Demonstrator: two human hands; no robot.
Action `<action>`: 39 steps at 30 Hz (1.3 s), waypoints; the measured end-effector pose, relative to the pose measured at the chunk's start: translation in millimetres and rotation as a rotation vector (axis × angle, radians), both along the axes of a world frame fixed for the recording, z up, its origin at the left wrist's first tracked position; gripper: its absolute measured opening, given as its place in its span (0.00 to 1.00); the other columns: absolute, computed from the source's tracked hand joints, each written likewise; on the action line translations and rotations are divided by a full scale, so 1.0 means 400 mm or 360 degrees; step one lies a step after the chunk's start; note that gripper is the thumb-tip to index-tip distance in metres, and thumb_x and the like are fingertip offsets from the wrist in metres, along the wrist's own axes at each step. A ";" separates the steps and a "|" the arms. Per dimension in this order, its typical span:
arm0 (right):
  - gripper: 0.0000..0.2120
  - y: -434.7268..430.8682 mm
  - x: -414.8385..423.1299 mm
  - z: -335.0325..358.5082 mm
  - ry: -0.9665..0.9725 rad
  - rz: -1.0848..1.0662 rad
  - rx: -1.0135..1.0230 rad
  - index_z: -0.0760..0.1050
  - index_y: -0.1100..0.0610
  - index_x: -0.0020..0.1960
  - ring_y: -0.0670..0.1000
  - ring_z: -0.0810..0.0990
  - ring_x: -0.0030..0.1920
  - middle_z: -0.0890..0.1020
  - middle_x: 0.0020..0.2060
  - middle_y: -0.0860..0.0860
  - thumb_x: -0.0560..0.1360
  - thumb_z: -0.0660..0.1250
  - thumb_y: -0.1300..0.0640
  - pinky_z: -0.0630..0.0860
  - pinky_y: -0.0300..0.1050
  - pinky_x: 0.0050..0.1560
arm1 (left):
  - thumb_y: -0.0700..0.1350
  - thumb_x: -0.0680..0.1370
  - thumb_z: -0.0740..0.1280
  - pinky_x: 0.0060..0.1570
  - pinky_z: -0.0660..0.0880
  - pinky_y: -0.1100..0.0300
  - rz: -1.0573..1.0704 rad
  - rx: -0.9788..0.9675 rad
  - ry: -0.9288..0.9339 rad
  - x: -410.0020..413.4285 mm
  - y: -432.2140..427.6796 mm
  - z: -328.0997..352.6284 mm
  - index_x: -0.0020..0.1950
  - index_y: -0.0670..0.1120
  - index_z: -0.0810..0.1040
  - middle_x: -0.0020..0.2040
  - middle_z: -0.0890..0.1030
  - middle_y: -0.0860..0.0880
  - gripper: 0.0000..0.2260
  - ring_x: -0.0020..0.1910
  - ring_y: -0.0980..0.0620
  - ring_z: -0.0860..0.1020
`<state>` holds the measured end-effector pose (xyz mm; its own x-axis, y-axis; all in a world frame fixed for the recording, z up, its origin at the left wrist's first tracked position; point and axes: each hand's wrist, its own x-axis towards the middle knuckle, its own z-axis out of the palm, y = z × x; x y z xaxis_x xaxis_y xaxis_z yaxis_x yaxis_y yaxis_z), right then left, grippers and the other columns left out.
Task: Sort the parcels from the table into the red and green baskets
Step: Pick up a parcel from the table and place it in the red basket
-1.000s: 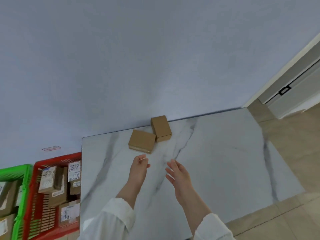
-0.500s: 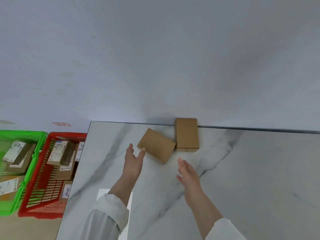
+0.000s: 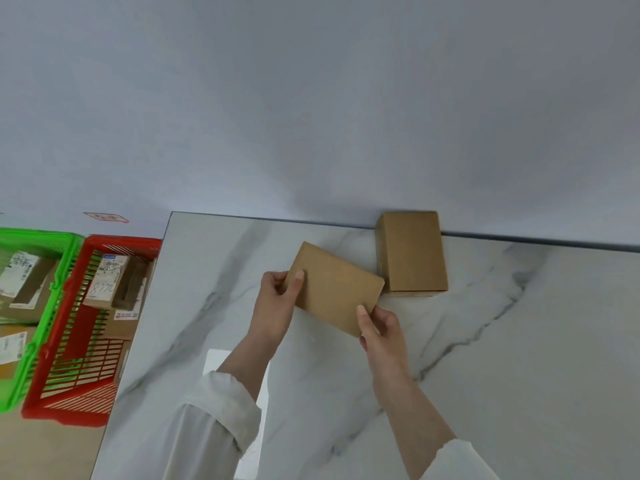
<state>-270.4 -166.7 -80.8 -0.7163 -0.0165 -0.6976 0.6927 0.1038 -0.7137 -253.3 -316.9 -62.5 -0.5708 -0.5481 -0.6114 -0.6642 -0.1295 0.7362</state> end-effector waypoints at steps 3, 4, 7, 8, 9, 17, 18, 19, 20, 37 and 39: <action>0.07 0.015 0.021 0.082 0.0021 -0.0010 -0.0052 0.72 0.54 0.51 0.48 0.78 0.52 0.79 0.57 0.54 0.75 0.67 0.58 0.74 0.47 0.61 | 0.56 0.76 0.64 0.57 0.71 0.57 0.0035 0.0023 -0.0038 0.042 0.004 0.079 0.57 0.45 0.70 0.54 0.76 0.51 0.17 0.55 0.52 0.74; 0.07 0.023 0.029 0.118 0.0059 0.0012 -0.0045 0.72 0.53 0.50 0.49 0.78 0.54 0.79 0.57 0.54 0.75 0.68 0.58 0.74 0.48 0.62 | 0.58 0.75 0.65 0.60 0.72 0.54 0.0059 0.0037 -0.0050 0.056 0.004 0.109 0.56 0.44 0.71 0.53 0.76 0.50 0.20 0.55 0.51 0.75; 0.11 0.049 0.060 0.259 0.0238 0.0119 -0.0018 0.71 0.52 0.54 0.47 0.76 0.58 0.78 0.57 0.49 0.74 0.69 0.59 0.73 0.40 0.56 | 0.65 0.71 0.66 0.61 0.74 0.47 0.0141 0.0099 -0.0060 0.087 0.014 0.227 0.56 0.45 0.70 0.51 0.76 0.51 0.27 0.55 0.50 0.76; 0.14 0.057 0.071 0.307 0.0307 0.0165 -0.0009 0.71 0.52 0.56 0.45 0.75 0.59 0.77 0.57 0.47 0.73 0.69 0.59 0.73 0.34 0.53 | 0.66 0.70 0.65 0.60 0.74 0.47 0.0165 0.0141 -0.0055 0.093 0.021 0.271 0.57 0.46 0.69 0.53 0.75 0.50 0.28 0.55 0.49 0.76; 0.16 0.068 0.084 0.348 0.0368 0.0210 -0.0006 0.70 0.52 0.57 0.42 0.74 0.59 0.76 0.58 0.45 0.73 0.70 0.60 0.73 0.31 0.50 | 0.66 0.71 0.65 0.61 0.74 0.46 0.0180 0.0193 -0.0052 0.098 0.030 0.314 0.59 0.46 0.67 0.54 0.74 0.50 0.28 0.56 0.49 0.75; 0.38 0.180 0.170 0.581 0.0696 0.0376 0.0002 0.59 0.44 0.69 0.34 0.67 0.63 0.66 0.65 0.44 0.67 0.75 0.62 0.74 0.38 0.59 | 0.53 0.77 0.64 0.57 0.74 0.49 0.0132 0.0602 0.0292 0.165 0.112 0.565 0.57 0.49 0.71 0.58 0.74 0.49 0.13 0.54 0.52 0.73; 0.42 0.197 0.177 0.605 0.0742 0.0433 0.0014 0.56 0.43 0.70 0.31 0.65 0.64 0.64 0.66 0.43 0.66 0.76 0.61 0.73 0.37 0.60 | 0.52 0.77 0.64 0.57 0.75 0.49 0.0088 0.0649 0.0374 0.181 0.123 0.589 0.55 0.49 0.73 0.58 0.74 0.48 0.10 0.55 0.52 0.74; 0.44 0.214 0.181 0.626 0.0790 0.0481 0.0036 0.55 0.41 0.70 0.31 0.64 0.64 0.63 0.65 0.41 0.65 0.77 0.60 0.71 0.38 0.61 | 0.50 0.78 0.64 0.56 0.75 0.49 0.0059 0.0699 0.0439 0.195 0.134 0.610 0.54 0.49 0.74 0.59 0.74 0.47 0.08 0.56 0.51 0.74; 0.44 0.232 0.184 0.644 0.0853 0.0517 0.0062 0.55 0.38 0.68 0.33 0.64 0.65 0.64 0.65 0.40 0.64 0.78 0.59 0.70 0.40 0.63 | 0.49 0.78 0.63 0.56 0.76 0.48 0.0047 0.0739 0.0485 0.208 0.148 0.630 0.55 0.50 0.74 0.61 0.74 0.47 0.07 0.59 0.51 0.73; 0.44 0.528 0.371 0.729 0.2439 0.0900 0.1004 0.60 0.55 0.68 0.58 0.65 0.65 0.64 0.65 0.55 0.59 0.80 0.54 0.76 0.52 0.57 | 0.56 0.67 0.73 0.50 0.79 0.49 0.0077 0.0985 0.0482 0.384 0.517 0.773 0.71 0.51 0.61 0.59 0.79 0.46 0.37 0.56 0.48 0.78; 0.42 0.551 0.387 0.747 0.2318 0.1021 0.0810 0.59 0.51 0.69 0.53 0.62 0.67 0.62 0.67 0.52 0.62 0.75 0.42 0.73 0.42 0.59 | 0.55 0.65 0.71 0.47 0.79 0.52 0.0040 0.0889 0.0551 0.402 0.514 0.779 0.72 0.52 0.61 0.59 0.79 0.47 0.37 0.55 0.49 0.79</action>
